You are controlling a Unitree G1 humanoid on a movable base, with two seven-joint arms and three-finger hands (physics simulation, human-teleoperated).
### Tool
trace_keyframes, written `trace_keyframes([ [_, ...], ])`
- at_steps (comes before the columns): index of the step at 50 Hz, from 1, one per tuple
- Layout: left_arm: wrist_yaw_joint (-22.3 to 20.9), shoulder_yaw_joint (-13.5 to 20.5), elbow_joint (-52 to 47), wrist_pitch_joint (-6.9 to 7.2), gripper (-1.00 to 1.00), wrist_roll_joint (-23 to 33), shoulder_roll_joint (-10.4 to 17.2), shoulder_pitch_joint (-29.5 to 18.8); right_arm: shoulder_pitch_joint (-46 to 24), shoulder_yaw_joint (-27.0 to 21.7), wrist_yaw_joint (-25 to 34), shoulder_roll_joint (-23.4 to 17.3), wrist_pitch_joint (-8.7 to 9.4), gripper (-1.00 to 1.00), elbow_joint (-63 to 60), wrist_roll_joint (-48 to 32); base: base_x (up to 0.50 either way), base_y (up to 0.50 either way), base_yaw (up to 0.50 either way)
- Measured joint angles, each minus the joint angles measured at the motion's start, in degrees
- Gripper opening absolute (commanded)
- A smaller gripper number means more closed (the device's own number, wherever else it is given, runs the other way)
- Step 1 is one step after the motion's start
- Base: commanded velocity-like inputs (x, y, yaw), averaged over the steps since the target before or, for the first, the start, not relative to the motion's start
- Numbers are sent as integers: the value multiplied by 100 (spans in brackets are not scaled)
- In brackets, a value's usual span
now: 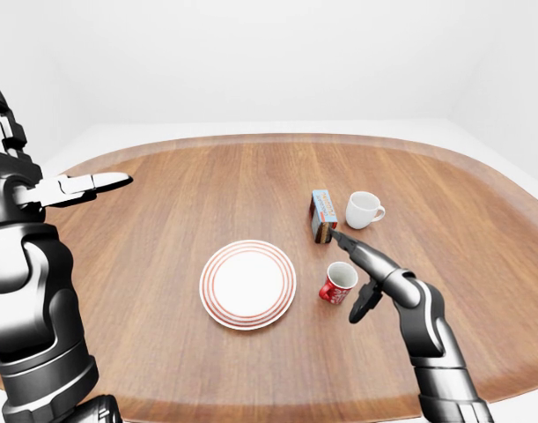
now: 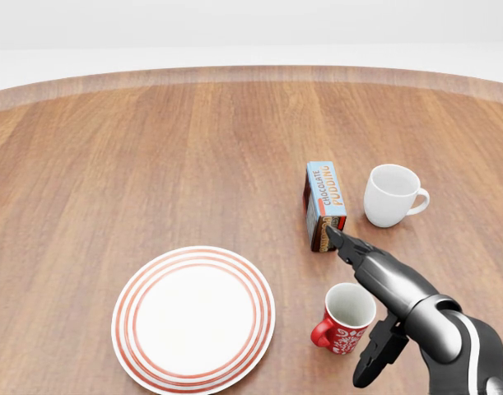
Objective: Pick up the red mug and put it on the plate
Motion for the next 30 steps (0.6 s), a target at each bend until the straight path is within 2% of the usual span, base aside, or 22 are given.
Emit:
trace_keyframes([
  [30, -12, 15, 79, 0, 100, -13, 13, 21, -325, 156, -425, -66, -264, 100, 1032, -163, 0, 0, 0],
])
